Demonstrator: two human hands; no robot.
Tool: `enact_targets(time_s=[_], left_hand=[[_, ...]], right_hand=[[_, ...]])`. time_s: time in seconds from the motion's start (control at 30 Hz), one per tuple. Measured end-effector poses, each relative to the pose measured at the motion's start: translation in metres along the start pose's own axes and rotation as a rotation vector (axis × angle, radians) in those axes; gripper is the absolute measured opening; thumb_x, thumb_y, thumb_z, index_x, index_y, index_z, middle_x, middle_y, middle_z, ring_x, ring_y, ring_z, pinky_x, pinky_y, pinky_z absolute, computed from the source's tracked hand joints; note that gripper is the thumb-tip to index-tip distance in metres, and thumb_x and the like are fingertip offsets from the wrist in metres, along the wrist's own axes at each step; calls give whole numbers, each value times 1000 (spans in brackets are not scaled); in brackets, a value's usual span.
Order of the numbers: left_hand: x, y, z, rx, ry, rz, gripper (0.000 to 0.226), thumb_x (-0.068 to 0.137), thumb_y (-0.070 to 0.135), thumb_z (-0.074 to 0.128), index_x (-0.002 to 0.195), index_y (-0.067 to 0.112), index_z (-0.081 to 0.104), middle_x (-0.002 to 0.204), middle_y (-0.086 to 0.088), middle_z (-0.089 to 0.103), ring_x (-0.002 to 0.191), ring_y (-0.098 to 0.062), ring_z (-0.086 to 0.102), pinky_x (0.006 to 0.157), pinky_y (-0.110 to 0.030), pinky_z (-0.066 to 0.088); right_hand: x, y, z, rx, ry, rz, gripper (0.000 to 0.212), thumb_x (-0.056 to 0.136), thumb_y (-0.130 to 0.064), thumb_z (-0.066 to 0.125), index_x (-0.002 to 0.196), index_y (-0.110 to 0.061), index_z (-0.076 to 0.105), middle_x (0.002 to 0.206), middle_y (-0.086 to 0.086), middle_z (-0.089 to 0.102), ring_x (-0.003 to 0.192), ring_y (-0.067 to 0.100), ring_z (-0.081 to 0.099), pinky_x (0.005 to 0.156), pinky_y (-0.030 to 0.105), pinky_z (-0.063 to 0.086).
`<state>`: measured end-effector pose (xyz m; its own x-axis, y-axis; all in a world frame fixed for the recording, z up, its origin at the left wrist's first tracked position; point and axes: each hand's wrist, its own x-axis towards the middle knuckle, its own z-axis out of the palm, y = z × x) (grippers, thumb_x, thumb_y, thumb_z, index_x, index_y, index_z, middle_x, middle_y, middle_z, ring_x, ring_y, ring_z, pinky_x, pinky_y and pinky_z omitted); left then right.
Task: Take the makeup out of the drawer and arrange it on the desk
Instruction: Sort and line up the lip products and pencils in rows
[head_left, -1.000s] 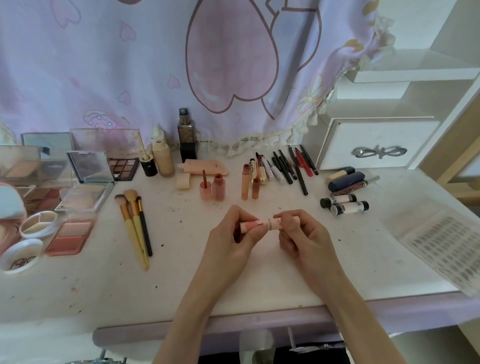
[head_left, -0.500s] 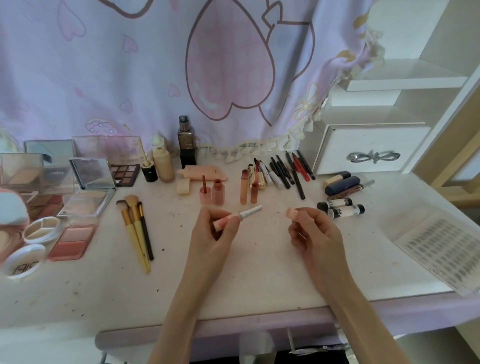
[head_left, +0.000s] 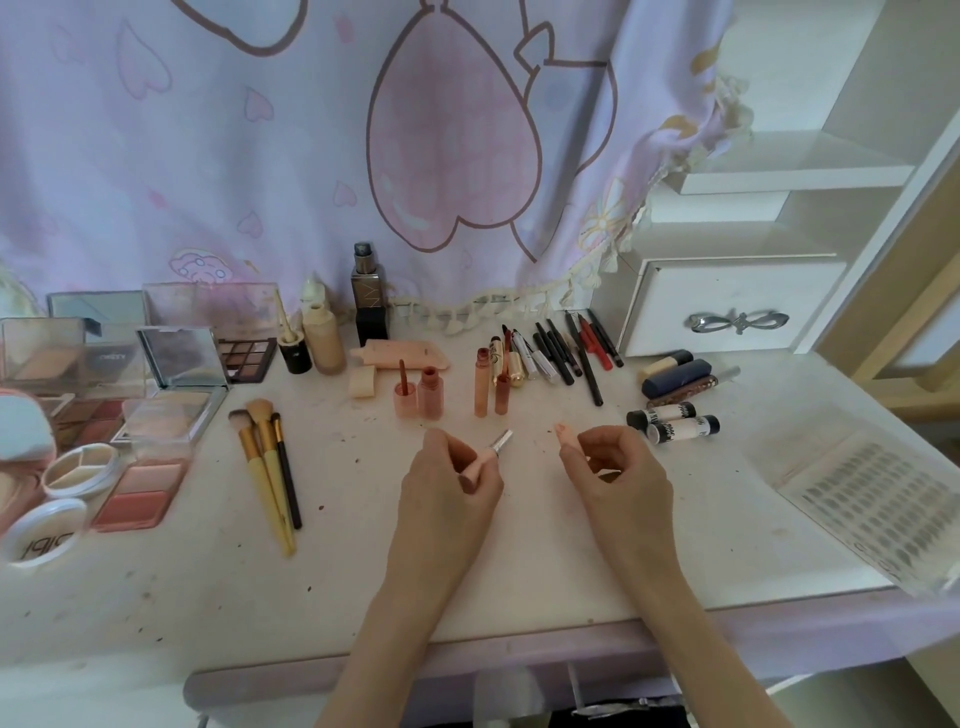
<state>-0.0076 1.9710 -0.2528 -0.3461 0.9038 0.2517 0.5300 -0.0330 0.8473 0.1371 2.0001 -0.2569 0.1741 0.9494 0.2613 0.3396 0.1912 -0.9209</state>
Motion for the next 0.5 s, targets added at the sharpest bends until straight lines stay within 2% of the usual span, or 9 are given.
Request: enact_targets(time_s=[0.1, 0.2, 0.27, 0.33, 0.4, 0.5], left_hand=[[1, 5, 15, 121, -44, 58, 24, 85, 27, 60, 74, 23, 38, 74, 3, 49, 67, -11, 49, 56, -18, 38], [6, 16, 35, 225, -68, 134, 20, 86, 28, 55, 78, 18, 39, 72, 3, 44, 69, -16, 47, 60, -26, 41], [13, 22, 47, 273, -68, 158, 19, 88, 27, 51, 80, 15, 39, 68, 4, 40, 72, -20, 46, 66, -32, 41], [20, 28, 57, 328, -62, 153, 18, 90, 28, 47, 83, 14, 38, 72, 2, 45, 79, -23, 49, 72, -35, 40], [24, 31, 63, 338, -57, 145, 18, 93, 31, 44, 87, 15, 39, 81, -2, 53, 86, -24, 51, 76, -34, 35], [24, 29, 64, 215, -91, 138, 16, 93, 32, 45, 92, 17, 49, 89, 1, 59, 90, -20, 52, 80, -31, 34]], right_hand=[[7, 3, -7, -208, -22, -46, 14, 85, -26, 66, 85, -26, 52, 77, -17, 56, 68, -3, 55, 63, 0, 38], [16, 9, -12, -394, -36, -104, 13, 88, -25, 62, 83, -20, 52, 77, -4, 58, 67, 5, 52, 58, 12, 36], [22, 10, -12, -448, -37, -127, 12, 89, -23, 60, 83, -16, 53, 85, 3, 58, 69, 15, 53, 63, 20, 33], [27, 9, -10, -456, -35, -135, 11, 90, -20, 59, 87, -9, 57, 93, 7, 57, 74, 19, 55, 67, 23, 32], [31, 9, -8, -433, -38, -124, 14, 91, -20, 58, 92, -6, 63, 98, 8, 57, 79, 21, 57, 70, 22, 33], [32, 9, -10, -389, -64, -138, 13, 90, -13, 58, 95, -6, 68, 100, 7, 60, 80, 14, 51, 70, 13, 30]])
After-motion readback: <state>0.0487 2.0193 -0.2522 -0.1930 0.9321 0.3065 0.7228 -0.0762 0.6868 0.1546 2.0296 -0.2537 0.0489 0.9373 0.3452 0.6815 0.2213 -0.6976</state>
